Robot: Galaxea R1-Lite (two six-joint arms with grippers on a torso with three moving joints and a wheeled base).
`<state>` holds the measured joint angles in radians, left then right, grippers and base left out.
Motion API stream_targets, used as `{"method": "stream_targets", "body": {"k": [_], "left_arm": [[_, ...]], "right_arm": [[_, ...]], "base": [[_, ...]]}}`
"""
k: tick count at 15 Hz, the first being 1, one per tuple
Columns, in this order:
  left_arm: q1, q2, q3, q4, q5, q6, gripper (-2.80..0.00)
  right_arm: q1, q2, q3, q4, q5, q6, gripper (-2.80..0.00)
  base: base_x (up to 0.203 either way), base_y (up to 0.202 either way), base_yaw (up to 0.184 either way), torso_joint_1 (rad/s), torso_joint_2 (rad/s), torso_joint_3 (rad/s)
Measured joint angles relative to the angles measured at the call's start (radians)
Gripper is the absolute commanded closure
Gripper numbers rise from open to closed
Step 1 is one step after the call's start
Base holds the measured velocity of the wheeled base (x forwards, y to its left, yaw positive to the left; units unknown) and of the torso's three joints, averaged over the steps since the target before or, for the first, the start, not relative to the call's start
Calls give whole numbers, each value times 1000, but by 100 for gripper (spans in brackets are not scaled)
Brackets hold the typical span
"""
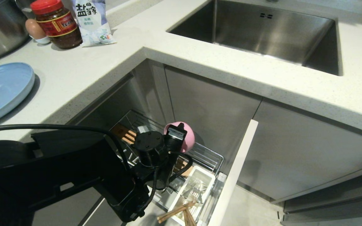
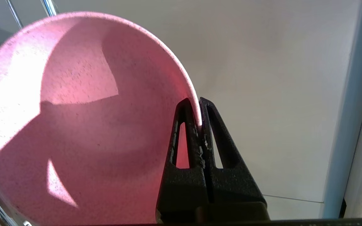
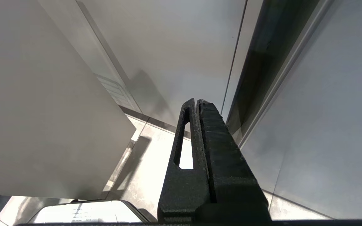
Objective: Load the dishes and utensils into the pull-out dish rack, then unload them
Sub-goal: Pick up the bowl and place it in the cupboard
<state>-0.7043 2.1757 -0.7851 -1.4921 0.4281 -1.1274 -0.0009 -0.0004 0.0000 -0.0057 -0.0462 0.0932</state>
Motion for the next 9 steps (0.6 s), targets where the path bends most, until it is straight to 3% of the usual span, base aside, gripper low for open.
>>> {"method": "stream_targets", "body": {"k": [9], "left_arm": [[-3,-63,36,-28,-17,-25,0]], "right_arm": [[0,0,0,0,0,0,0]], "base": [[0,0,0,0,0,0]]}}
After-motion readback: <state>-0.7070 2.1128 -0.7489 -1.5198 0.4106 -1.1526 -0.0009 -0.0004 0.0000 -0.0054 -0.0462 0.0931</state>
